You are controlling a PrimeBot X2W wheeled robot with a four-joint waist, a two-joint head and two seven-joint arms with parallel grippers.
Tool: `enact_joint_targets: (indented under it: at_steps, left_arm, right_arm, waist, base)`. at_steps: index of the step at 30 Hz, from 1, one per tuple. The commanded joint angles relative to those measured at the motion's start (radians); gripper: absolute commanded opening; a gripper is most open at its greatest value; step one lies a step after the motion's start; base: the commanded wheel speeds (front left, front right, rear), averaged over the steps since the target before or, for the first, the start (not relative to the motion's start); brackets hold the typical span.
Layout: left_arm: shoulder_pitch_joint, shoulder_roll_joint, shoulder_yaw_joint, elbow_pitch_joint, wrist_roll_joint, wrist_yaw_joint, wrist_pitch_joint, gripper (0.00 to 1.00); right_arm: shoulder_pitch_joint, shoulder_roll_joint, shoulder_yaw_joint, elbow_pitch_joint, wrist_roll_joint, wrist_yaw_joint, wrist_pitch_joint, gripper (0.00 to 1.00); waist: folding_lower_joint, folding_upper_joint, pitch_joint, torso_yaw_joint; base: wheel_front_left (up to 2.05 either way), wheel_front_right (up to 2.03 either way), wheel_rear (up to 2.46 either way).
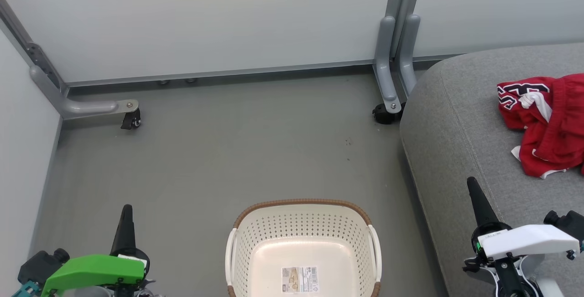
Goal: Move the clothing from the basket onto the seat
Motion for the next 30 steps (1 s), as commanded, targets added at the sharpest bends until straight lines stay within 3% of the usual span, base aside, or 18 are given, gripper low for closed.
enact_joint_targets:
  at_steps: [1,30]
  left_arm:
    - [-0.027,0.002,0.007,-0.012,-0.03,-0.006,0.006,0.0]
    - [-0.058,-0.003,0.033,-0.013,-0.3,-0.028,0.073,0.0]
  right_arm:
    - [-0.022,-0.006,-0.004,0.0,0.029,0.0,0.006,0.0]
    - [-0.074,-0.003,-0.03,0.062,0.289,0.0,0.055,0.0]
  waist:
    - [0.0,0.0,0.0,0.0]
    - [0.0,0.0,0.004,0.002]
  base:
    - [0.0,0.0,0.0]
    - [0.0,0.0,0.0]
